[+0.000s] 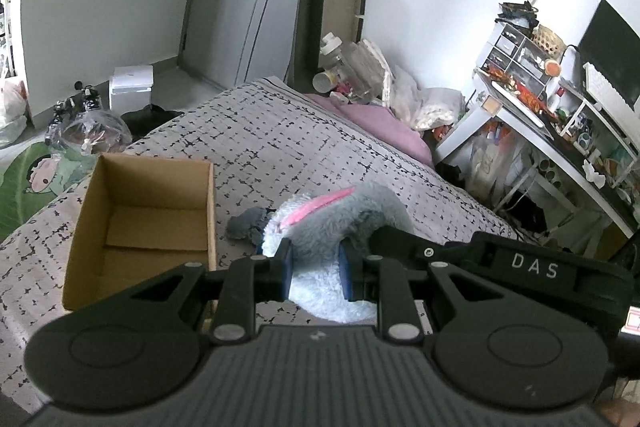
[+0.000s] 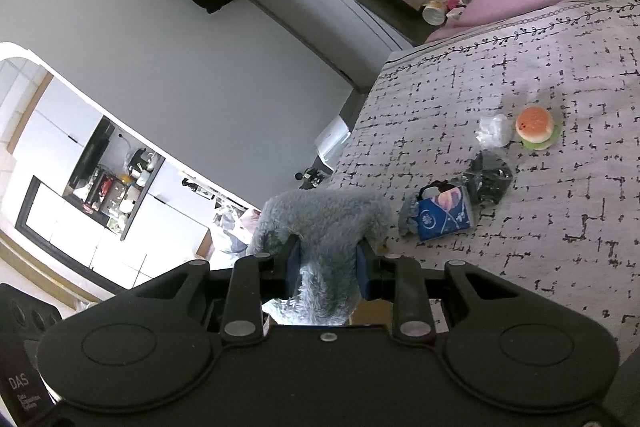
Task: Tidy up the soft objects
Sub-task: 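Lift the plush with both tools and carry it toward the cardboard box, then lower the plush into the box and open both tools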
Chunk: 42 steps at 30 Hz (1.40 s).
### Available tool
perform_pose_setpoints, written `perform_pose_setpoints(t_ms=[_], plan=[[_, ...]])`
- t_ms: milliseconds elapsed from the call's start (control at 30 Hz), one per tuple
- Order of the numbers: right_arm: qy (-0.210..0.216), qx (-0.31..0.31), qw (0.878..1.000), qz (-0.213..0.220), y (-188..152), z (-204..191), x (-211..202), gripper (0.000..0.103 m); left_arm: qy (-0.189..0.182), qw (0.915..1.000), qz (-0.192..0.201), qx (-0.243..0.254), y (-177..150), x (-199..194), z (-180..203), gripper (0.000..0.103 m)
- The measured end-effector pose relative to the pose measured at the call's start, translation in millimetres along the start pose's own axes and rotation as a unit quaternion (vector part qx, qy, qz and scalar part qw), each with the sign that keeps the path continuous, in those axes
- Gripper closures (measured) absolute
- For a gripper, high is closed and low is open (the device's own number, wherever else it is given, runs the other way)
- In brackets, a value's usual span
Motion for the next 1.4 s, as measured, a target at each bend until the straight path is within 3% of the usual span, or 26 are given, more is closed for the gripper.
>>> perform_pose_setpoints(t_ms=[600, 1033, 1400], plan=[[-0.008, -0.022, 1.000, -0.018, -11.6, -28.3, 35.0, 0.075, -0.001, 0.9992, 0.004, -0.041, 3.5, -4.9, -50.4, 0.081], [-0.025, -0.028, 0.998, -0.046, -22.6, -38.2, 77.7, 0.075, -0.001, 0.9964, -0.012, -0.084, 1.7, 13.7, -98.5, 0.081], [-0.040, -0.034, 0.994, -0.096, -36.8, -48.0, 133.0, 0.075, 0.030, 0.9924, -0.037, -0.113, -2.0, 35.1, -146.5, 0.081]])
Point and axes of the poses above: each gripper's, at about its wrist camera, not at the fingertips, and x roughly the way its jaws point, z to its right, y to its top, the point moved 1 cm from there along x, roughly the way its jaws point, and after that the axes turned 4 degrees about -z, right-handed, at the moved point
